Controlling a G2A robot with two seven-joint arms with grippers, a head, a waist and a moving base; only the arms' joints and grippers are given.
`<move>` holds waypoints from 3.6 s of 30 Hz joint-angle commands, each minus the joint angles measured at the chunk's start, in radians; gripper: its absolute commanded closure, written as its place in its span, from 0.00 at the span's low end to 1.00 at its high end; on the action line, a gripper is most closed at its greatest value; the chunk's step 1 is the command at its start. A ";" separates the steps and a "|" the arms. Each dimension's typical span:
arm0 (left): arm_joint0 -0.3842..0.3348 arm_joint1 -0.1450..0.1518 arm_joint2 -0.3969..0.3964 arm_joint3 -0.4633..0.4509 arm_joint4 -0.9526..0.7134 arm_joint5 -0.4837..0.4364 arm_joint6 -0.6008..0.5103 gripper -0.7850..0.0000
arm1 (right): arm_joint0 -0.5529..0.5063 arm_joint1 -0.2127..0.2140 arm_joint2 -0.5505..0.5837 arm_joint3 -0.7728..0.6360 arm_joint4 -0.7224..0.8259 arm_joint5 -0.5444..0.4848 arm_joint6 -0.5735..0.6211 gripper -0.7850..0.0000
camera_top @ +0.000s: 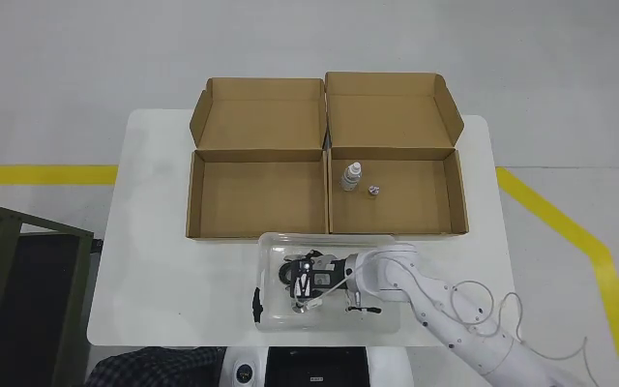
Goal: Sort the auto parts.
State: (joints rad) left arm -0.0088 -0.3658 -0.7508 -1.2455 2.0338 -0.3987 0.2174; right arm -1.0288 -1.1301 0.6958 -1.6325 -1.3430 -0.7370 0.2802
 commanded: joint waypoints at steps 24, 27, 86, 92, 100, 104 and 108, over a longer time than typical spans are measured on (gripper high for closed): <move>0.000 0.000 0.000 0.000 0.000 0.000 0.000 0.00 | -0.115 0.056 0.235 -0.143 0.163 -0.121 -0.080 1.00; 0.000 0.000 0.000 0.000 0.000 0.000 0.000 0.00 | -0.141 0.068 0.287 -0.166 0.187 -0.132 -0.096 1.00; 0.000 0.000 0.000 0.000 0.000 0.000 0.000 0.00 | -0.005 0.042 0.291 -0.075 0.289 0.105 -0.060 1.00; 0.000 0.000 0.000 0.000 0.000 0.000 0.000 0.00 | 0.074 0.013 0.213 -0.015 0.242 0.169 -0.032 1.00; 0.000 0.000 0.000 0.000 0.000 0.000 0.000 0.00 | 0.172 -0.030 0.118 0.069 0.197 0.243 -0.003 1.00; 0.000 0.000 0.000 0.000 0.000 0.000 0.000 0.00 | 0.219 -0.053 0.080 0.111 0.183 0.269 0.012 1.00; 0.000 0.000 0.000 0.000 0.000 0.000 0.000 0.00 | 0.255 -0.074 0.048 0.149 0.168 0.295 0.029 1.00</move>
State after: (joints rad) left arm -0.0088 -0.3658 -0.7508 -1.2455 2.0338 -0.3987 0.2174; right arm -0.7826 -1.1991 0.7512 -1.4932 -1.1695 -0.4486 0.3049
